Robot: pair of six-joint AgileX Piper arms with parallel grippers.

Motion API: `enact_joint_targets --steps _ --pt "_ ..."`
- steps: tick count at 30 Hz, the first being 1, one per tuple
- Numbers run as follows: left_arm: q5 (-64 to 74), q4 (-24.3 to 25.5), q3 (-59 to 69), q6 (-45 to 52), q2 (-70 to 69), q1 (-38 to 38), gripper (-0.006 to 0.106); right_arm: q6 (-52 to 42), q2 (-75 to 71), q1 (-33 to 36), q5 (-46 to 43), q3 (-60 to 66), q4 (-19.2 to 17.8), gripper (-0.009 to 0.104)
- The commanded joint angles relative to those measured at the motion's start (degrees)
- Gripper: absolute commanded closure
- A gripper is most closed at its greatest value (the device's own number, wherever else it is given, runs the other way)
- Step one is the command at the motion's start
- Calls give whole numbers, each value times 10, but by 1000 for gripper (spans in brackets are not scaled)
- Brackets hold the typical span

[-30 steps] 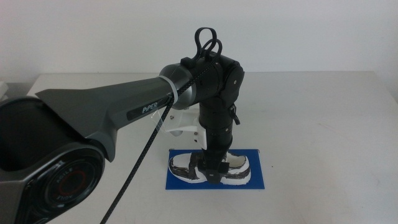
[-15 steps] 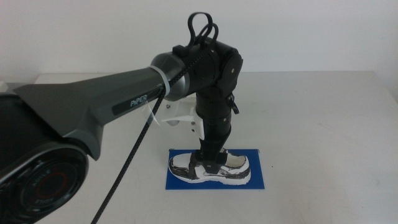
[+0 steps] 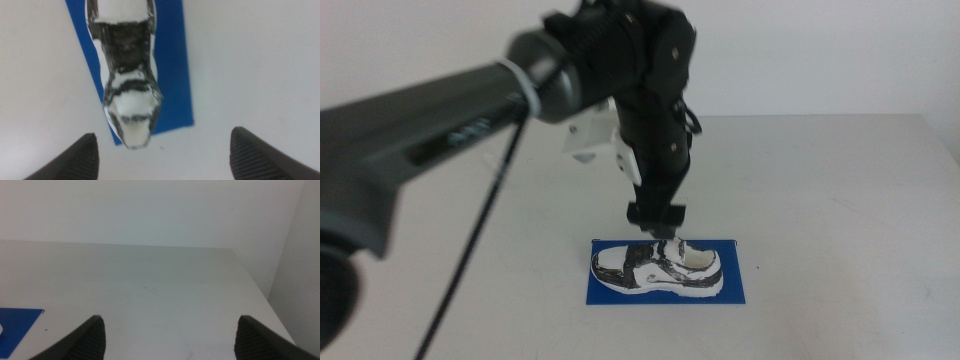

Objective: Use one arm to grab the shoe from the table and place it on the mat.

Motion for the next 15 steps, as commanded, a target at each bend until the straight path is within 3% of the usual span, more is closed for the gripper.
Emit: enact_joint_targets --steps 1,8,15 --pt "54 12 -17 -4 -61 -1 14 -7 -12 -3 -45 -5 -5 29" --pt "54 102 -17 17 -145 -2 15 -7 -12 -3 -45 -5 -5 29" --pt "54 240 -17 113 -203 -2 15 -7 -12 -3 -45 -5 -5 29"
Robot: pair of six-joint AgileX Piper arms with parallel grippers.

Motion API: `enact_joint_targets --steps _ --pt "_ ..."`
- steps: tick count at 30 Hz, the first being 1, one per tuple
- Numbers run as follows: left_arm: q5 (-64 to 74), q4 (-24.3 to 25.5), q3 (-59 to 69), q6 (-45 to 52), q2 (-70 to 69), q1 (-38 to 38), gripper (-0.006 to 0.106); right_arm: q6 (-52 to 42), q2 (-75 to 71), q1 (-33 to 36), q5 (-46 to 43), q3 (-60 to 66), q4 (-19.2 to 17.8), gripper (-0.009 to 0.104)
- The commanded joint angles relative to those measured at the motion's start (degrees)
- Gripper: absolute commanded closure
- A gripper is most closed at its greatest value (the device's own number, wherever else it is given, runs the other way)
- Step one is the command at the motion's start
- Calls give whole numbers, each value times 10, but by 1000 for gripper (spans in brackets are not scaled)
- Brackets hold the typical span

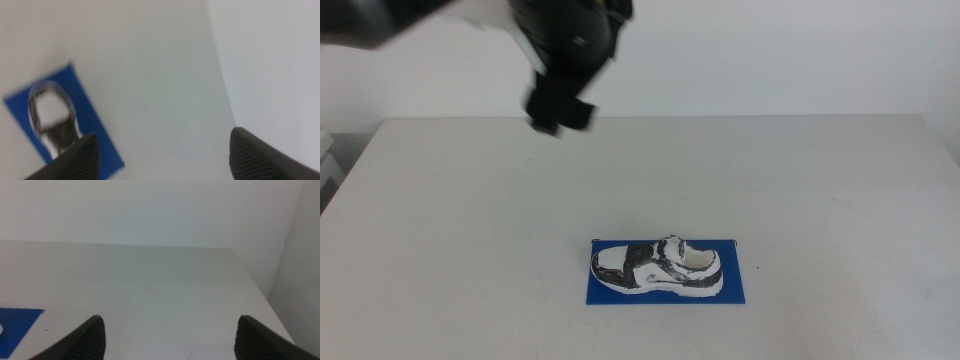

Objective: Use one arm to grab the shoe from the table and place it on the mat.

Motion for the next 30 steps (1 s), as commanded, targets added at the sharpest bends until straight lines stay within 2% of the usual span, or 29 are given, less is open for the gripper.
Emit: enact_joint_targets --steps 1,8,10,16,19,21,27,30 --pt "40 61 -17 47 -43 -2 15 -7 -12 -3 -45 -5 -5 29" --pt "40 215 -17 241 -68 -2 15 -7 -12 -3 -45 -5 -5 29" --pt "40 251 -17 322 -69 -2 15 -7 -12 -3 -45 -5 -5 29" --pt "40 324 -17 599 -69 -2 15 -7 -12 -3 -45 -5 -5 29" --pt "40 333 -17 633 -67 -1 15 -7 -12 -3 -45 -5 -5 29" --pt "31 313 -17 629 -77 14 15 -7 -12 -3 -45 -5 -5 29" --pt "22 113 -4 701 -129 153 15 -7 -12 -3 -45 -5 -5 29" --pt "-34 77 42 752 -168 209 15 -7 -12 -3 -45 -5 -5 29"
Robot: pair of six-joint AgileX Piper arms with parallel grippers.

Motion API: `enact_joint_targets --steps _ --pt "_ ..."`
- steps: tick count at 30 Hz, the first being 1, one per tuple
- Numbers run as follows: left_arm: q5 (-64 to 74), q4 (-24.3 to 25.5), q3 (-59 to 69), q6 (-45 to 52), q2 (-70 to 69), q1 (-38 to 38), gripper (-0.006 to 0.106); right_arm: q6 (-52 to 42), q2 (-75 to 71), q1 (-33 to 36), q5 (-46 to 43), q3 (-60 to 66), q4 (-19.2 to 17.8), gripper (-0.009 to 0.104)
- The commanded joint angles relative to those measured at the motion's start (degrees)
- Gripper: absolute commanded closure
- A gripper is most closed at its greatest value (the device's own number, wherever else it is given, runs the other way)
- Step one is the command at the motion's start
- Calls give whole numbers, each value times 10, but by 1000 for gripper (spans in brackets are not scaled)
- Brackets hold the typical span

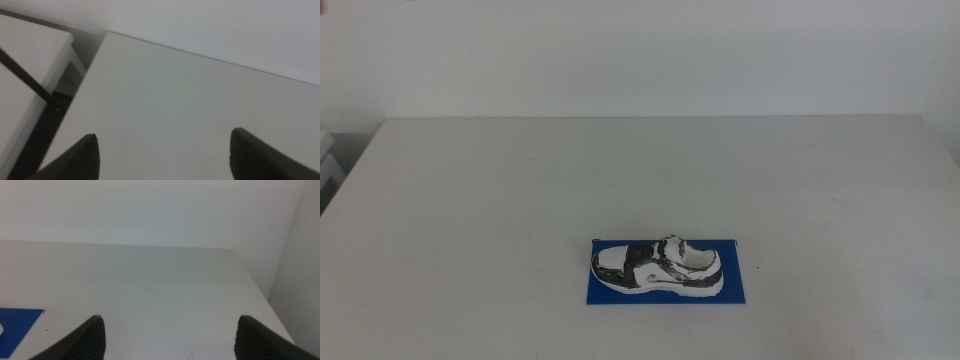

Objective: Use one arm to grab the shoe from the table and place it on the mat.

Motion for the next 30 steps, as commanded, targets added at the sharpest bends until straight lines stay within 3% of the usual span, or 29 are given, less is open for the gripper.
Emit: enact_joint_targets --steps 1,8,11,16,23,30 --pt "-66 -21 29 37 -56 38 15 -7 -12 -3 -45 -5 -5 29" --pt "-366 -78 283 96 -222 142 15 -7 -12 -3 -45 -5 -5 29" --pt "-494 -133 406 138 -293 191 15 -7 -12 -3 -45 -5 -5 29" --pt "-584 -217 569 259 -394 236 15 -7 -12 -3 -45 -5 -5 29" --pt "-665 -222 756 336 -536 233 15 -7 -12 -3 -45 -5 -5 29" --pt "-739 -222 892 348 -692 234 15 -7 -12 -3 -45 -5 -5 29"
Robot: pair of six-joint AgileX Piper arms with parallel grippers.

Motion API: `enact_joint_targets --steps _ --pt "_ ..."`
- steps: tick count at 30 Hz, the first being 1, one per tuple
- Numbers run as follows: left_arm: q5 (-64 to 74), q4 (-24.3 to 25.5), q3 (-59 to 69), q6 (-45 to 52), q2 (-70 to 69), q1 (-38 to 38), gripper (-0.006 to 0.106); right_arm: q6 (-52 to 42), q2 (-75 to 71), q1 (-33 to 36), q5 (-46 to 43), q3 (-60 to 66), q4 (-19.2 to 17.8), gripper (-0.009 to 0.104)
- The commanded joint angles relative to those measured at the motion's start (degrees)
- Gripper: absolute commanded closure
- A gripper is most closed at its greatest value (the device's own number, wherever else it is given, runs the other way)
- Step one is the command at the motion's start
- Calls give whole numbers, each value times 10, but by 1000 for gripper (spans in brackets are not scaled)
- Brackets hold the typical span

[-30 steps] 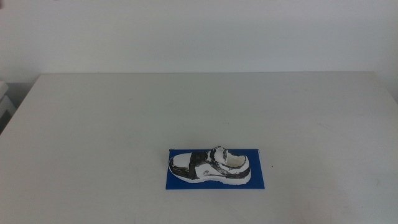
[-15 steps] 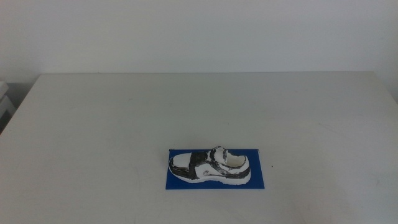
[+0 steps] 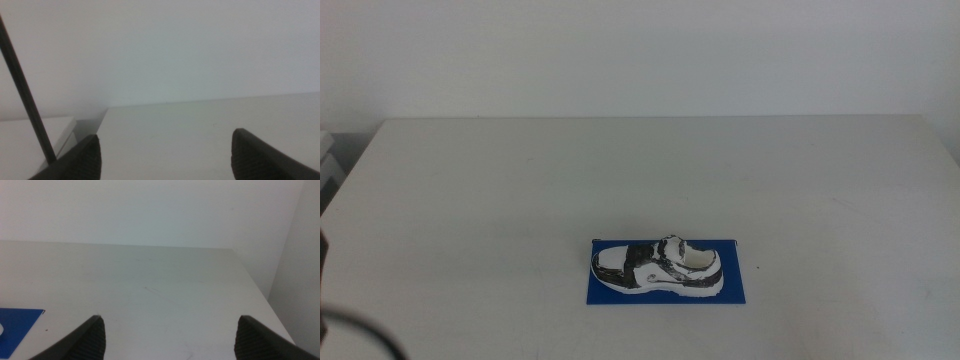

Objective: Use one arm to grab the shoe from the table and place it on the mat.

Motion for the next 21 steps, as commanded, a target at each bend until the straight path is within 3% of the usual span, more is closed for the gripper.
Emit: enact_joint_targets --steps 1,9,15,21 --pt "-55 -6 18 1 -41 1 15 -7 -12 -3 -45 -5 -5 29" --pt "-54 -13 114 0 -191 1 15 -7 -12 -3 -45 -5 -5 29" --pt "-37 -62 137 0 -189 1 15 -7 -12 -3 -45 -5 -5 29" --pt "-27 -66 137 0 -189 1 15 -7 -12 -3 -45 -5 -5 29"
